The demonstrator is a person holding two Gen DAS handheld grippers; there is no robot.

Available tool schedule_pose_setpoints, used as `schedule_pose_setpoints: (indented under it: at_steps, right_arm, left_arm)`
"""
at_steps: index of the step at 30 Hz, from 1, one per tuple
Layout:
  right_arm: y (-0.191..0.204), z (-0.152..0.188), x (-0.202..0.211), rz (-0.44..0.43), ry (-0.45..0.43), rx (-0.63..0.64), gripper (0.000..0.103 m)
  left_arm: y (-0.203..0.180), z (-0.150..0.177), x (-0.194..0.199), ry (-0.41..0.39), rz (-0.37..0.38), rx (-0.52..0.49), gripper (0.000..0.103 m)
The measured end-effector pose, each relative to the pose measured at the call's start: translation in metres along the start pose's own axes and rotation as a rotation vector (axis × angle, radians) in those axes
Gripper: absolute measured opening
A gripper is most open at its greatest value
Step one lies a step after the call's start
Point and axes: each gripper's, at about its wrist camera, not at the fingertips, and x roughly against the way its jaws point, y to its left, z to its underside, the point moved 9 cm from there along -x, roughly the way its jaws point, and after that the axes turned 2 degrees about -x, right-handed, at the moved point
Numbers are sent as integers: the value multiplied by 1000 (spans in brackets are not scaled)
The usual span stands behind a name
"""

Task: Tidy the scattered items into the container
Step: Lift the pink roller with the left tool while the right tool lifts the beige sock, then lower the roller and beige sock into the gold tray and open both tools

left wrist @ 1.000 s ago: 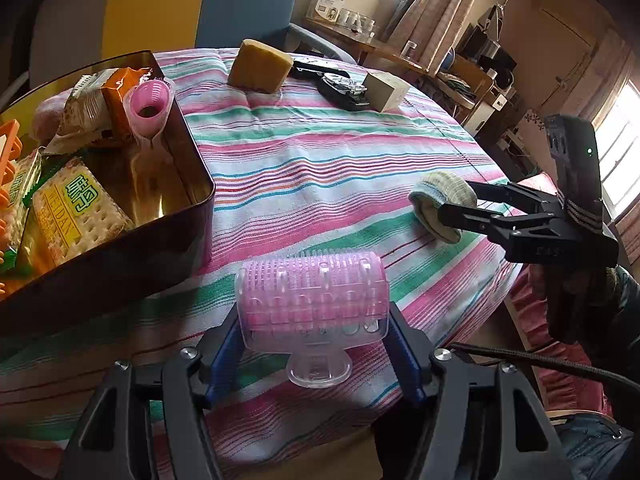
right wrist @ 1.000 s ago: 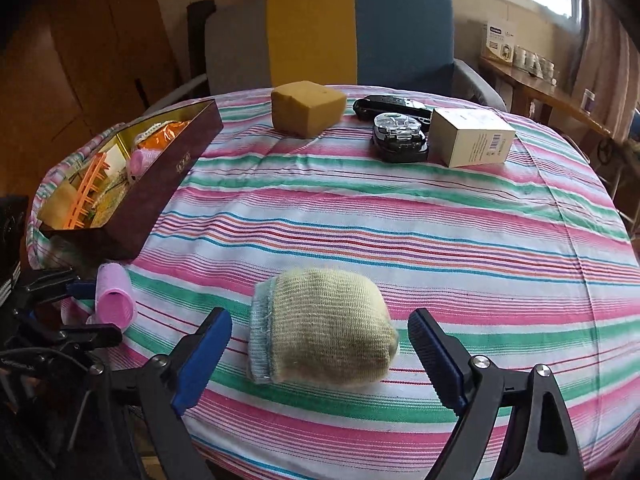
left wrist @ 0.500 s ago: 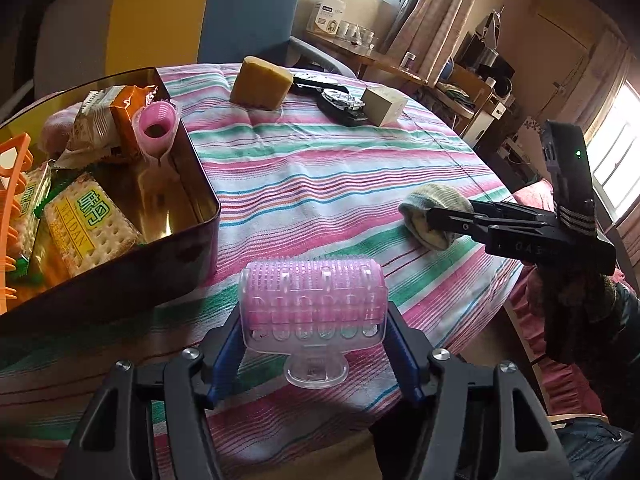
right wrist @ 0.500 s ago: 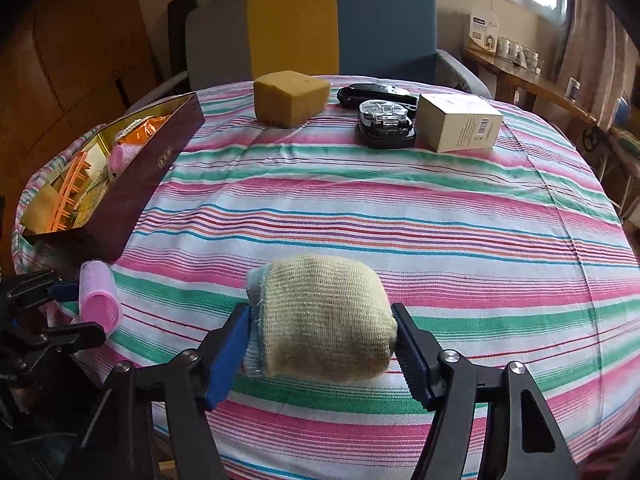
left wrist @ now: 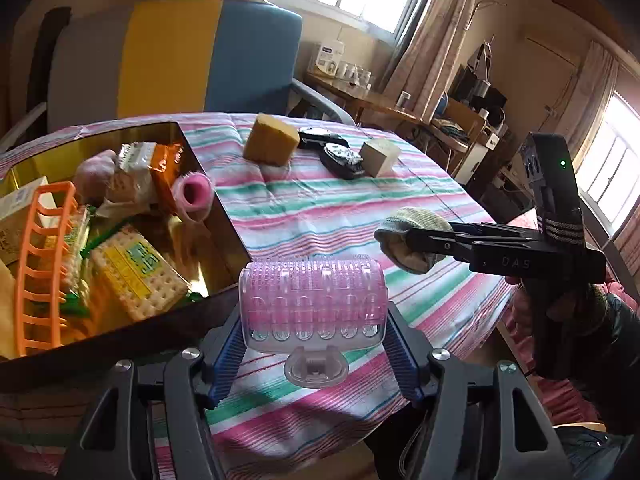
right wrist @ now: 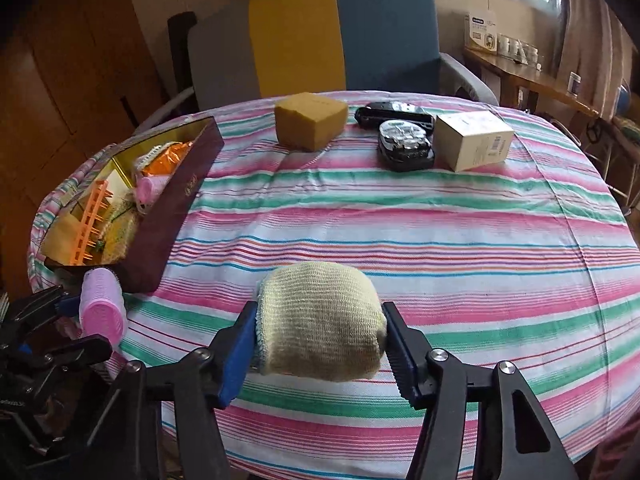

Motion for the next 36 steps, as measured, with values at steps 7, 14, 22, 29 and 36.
schedule_pose_setpoints:
  at_steps: [7,14,22,29,36]
  right_arm:
    - [73,-44,-4,-166,-27,54,60]
    - [170,-69,-29,-289,-10,185,60]
    - [226,-79,-80,-329,58,202,62]
    - [229,-73,-92,-339,90,183,74]
    - [199,-72,-74,-330,46,106,78]
  left_arm:
    - [69,-34,39,-95,-164,62,65]
    - [169,-76,57,-112,-319,161,65]
    - [236,-106,34,-73,-370,244,65]
    - [246,-109,34,-73,-369,289,72]
    - [214,-103,45,-77,-334,239,72]
